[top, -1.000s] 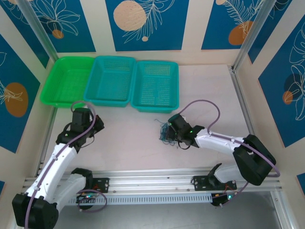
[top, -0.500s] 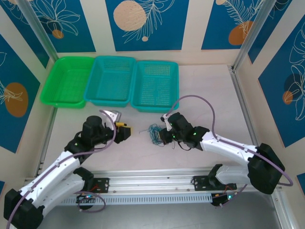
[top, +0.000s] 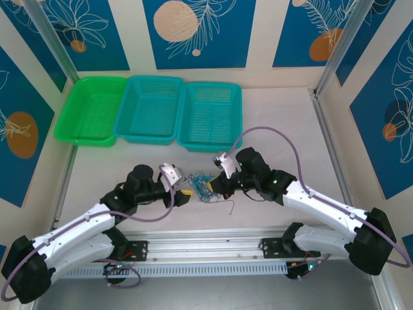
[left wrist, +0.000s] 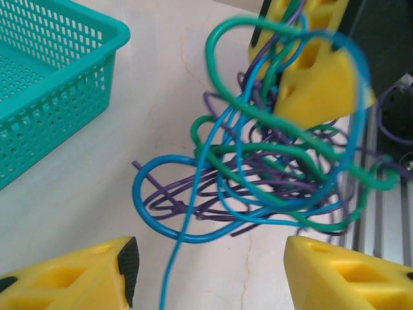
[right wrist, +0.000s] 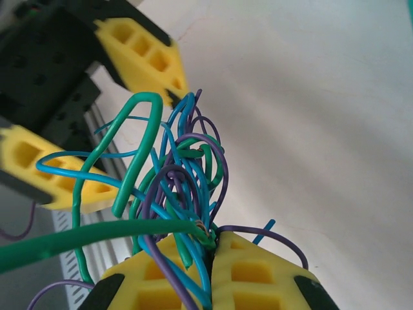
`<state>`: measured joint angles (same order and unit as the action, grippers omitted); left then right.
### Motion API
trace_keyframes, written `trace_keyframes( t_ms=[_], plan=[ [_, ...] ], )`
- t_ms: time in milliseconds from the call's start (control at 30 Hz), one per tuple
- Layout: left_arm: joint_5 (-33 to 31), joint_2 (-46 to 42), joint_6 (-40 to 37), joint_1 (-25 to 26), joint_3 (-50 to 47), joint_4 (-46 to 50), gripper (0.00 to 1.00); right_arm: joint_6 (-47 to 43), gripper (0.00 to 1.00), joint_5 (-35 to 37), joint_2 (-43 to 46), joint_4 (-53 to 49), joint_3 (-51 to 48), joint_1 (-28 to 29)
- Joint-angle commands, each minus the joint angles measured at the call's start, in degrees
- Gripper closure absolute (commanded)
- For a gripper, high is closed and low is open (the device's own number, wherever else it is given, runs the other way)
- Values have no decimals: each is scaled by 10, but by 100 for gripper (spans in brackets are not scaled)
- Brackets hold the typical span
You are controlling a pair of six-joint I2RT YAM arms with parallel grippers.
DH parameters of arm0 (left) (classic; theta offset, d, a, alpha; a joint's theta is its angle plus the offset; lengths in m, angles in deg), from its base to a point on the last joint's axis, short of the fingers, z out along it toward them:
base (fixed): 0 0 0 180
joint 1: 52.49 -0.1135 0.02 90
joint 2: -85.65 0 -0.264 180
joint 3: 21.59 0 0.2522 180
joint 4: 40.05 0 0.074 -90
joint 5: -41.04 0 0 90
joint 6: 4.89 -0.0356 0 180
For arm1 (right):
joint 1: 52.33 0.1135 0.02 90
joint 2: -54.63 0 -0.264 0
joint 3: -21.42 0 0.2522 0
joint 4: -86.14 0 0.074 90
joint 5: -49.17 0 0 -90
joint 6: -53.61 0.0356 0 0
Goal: Untangle the cables
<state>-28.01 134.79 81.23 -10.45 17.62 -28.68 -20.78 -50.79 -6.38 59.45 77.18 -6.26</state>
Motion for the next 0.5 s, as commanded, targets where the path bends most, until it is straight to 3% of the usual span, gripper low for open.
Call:
trace_keyframes(
  t_ms=[0, 100, 233, 367, 467],
  plan=[
    [-14, 18, -27, 6, -10, -34, 40, -8, 100, -48, 21, 0, 15, -1],
    [-44, 29, -16, 8, -8, -42, 60, -8, 100, -51, 26, 3, 16, 0],
    [-66, 12, -8, 10, -12, -63, 100, -5, 100, -26, 25, -5, 16, 0],
    [-127, -24, 1, 10, -10, -44, 100, 14, 95, 63, 22, -11, -2, 1],
    [-192, -53, 26, 10, 0, -13, 100, 75, 85, 199, 7, 5, -48, 0]
  ],
)
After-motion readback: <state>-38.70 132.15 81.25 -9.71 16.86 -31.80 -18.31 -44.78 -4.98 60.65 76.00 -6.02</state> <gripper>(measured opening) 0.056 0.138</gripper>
